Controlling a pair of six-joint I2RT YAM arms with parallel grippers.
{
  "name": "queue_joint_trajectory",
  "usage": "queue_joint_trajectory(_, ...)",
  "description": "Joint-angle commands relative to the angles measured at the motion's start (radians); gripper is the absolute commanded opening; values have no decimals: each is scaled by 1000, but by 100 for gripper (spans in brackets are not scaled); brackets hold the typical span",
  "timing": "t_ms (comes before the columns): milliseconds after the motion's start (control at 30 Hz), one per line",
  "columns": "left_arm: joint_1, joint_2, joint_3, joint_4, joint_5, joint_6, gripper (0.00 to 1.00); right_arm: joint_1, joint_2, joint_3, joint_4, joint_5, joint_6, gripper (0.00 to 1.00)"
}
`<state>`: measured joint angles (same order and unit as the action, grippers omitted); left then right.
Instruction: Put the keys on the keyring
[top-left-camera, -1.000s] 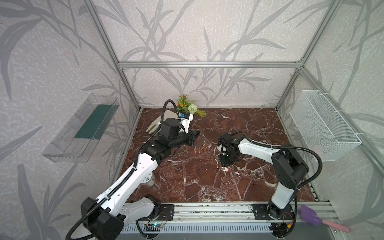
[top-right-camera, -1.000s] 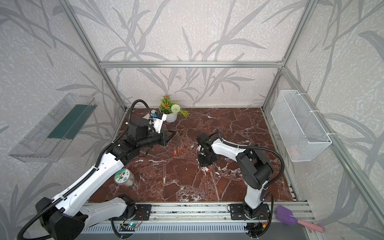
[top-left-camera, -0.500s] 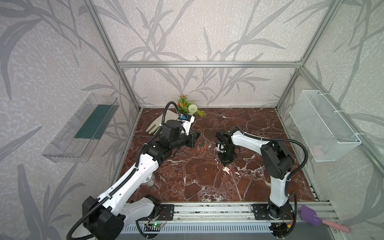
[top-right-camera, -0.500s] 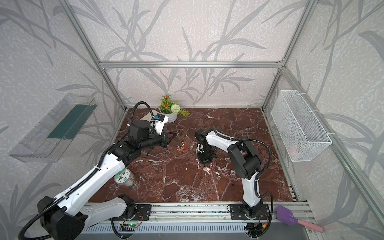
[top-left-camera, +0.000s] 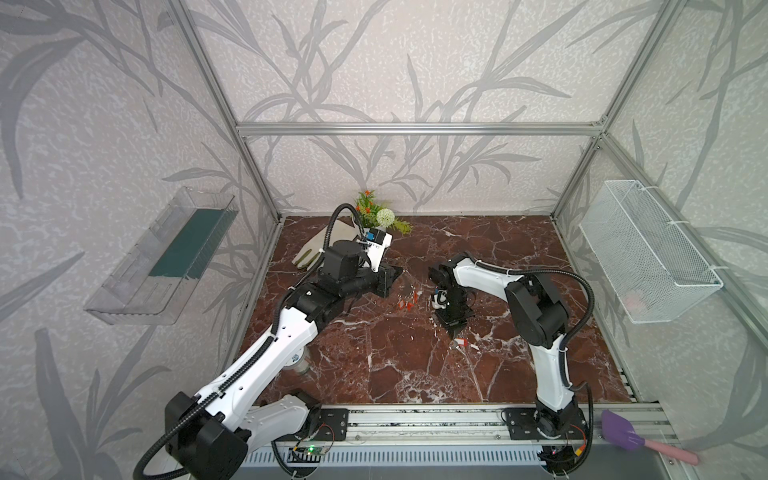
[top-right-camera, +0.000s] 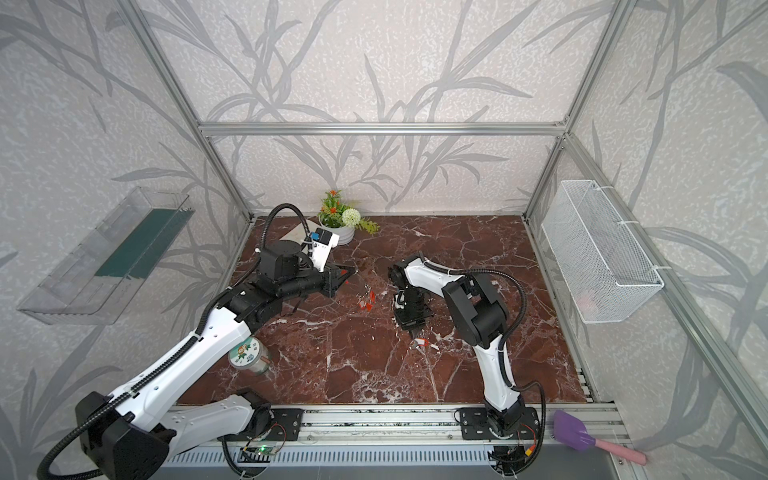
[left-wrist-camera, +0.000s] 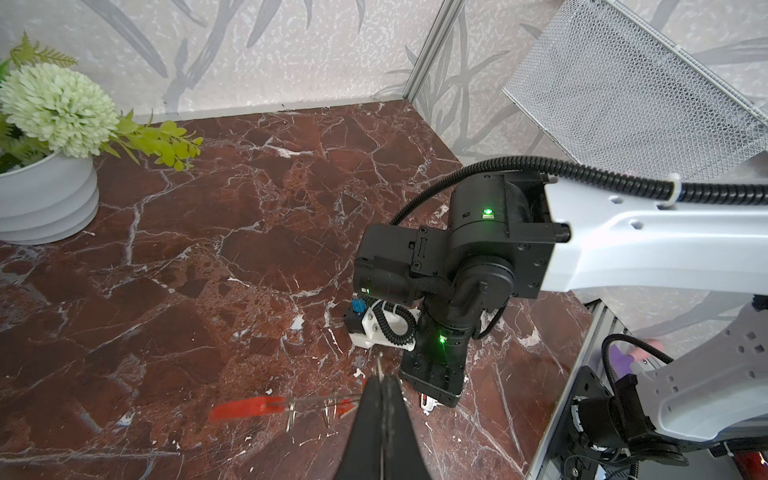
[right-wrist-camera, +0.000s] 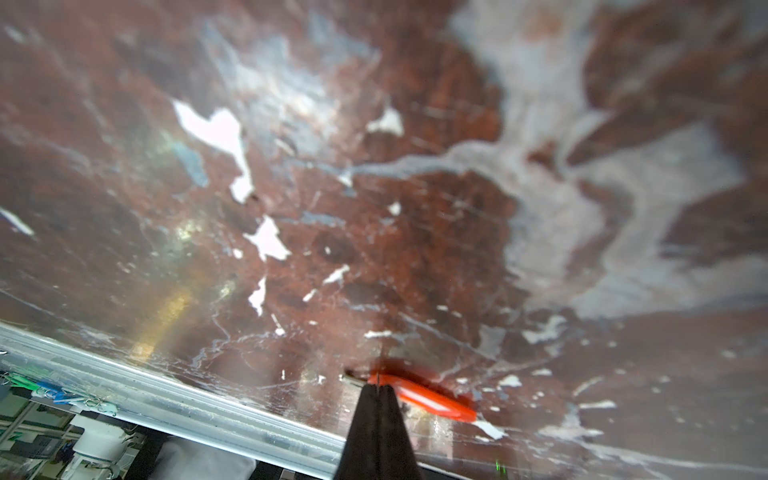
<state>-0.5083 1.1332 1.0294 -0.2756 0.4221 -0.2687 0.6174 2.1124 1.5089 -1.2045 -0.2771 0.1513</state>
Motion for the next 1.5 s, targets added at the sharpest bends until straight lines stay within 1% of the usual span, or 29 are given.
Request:
queue_joint_trajectory(0, 2, -10, 4, 23, 20, 19, 0, -13, -25, 30, -30, 7, 0, 13)
queue_joint_trajectory(100, 2, 0, 9, 32, 34, 4, 0, -23, -68, 20, -9, 12, 17, 18)
queue_joint_trajectory(200, 3, 14, 14, 39, 55, -17, 0, -27, -125, -8, 30, 18, 35, 27)
queue_joint_trajectory(300, 3, 23, 25, 33, 55, -27, 0, -29, -183, -64, 91, 23, 59, 32)
queue_joint_trajectory(467, 2, 33, 42, 22, 39, -42, 0, -28, -302, -218, 259, 21, 136, 33)
queue_joint_trajectory(633, 3, 40, 58, 11, 29, -66, 0, -24, -428, -400, 477, -1, 241, 33)
queue_joint_trajectory(733, 3, 43, 66, 3, 28, -76, 0, -7, -467, -472, 562, 11, 271, 33)
queue_joint_trajectory(800, 3, 45, 72, -5, 27, -78, 0, 13, -477, -493, 588, 34, 271, 33)
queue_joint_trajectory(967, 2, 45, 83, -17, 20, -74, 0, 71, -467, -494, 591, 127, 229, 36)
queue_joint_trajectory(1200, 3, 31, 80, -23, -1, -65, 0, 121, -411, -420, 498, 228, 161, 36)
queue_joint_trajectory(1233, 2, 27, 80, -26, -7, -60, 0, 129, -377, -408, 486, 236, 154, 36)
queue_joint_trajectory(1467, 2, 19, 77, -36, -25, -41, 0, 147, -321, -379, 451, 234, 143, 34)
